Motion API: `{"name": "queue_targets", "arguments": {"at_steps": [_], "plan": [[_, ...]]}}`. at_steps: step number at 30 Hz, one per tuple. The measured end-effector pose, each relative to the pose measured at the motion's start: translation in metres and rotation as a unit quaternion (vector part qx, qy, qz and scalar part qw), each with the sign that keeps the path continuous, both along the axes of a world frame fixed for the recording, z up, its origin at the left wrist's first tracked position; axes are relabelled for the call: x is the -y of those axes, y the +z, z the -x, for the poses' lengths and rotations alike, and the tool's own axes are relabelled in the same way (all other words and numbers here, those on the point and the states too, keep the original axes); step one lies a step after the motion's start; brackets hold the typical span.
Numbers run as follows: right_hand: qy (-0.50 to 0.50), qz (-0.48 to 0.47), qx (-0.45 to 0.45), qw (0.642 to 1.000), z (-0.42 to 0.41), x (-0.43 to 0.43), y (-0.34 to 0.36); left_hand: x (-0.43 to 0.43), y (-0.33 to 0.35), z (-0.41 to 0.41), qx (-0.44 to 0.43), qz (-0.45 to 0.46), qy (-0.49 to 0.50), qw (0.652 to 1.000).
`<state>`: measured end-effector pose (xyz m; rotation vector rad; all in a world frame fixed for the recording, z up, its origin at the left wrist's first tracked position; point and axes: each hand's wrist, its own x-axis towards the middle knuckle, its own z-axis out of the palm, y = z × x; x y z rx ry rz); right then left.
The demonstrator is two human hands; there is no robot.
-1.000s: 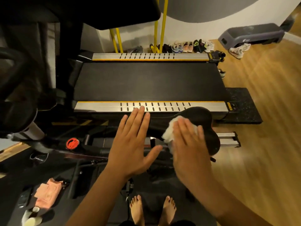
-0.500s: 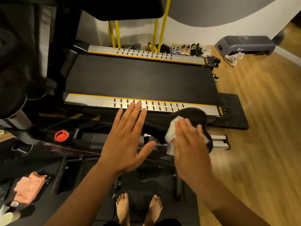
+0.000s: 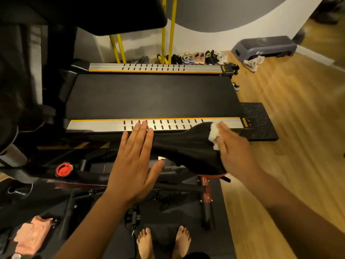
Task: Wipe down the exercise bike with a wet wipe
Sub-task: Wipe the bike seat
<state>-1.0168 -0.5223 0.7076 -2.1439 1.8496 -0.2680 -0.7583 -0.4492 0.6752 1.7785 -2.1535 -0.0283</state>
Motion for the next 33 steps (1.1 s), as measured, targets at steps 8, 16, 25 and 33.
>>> {"name": "queue_targets", "arguments": {"at_steps": [8,16,25,33], "plan": [[0.196,0.143,-0.080,0.967,-0.088,-0.049,-0.023,0.002,-0.006,0.001,-0.027,0.021,-0.009,0.999],[-0.044,0.167,0.041,0.984,-0.012,-0.064,-0.045,0.000,-0.003,-0.002,-0.034,0.019,-0.015,0.999],[0.212,0.215,-0.141,0.943,-0.024,-0.062,-0.062,0.002,-0.007,-0.015,-0.117,0.035,-0.064,0.990],[0.138,0.266,-0.025,0.954,0.018,-0.082,-0.067,-0.044,-0.033,-0.040,-0.253,0.016,0.026,0.967]]}}
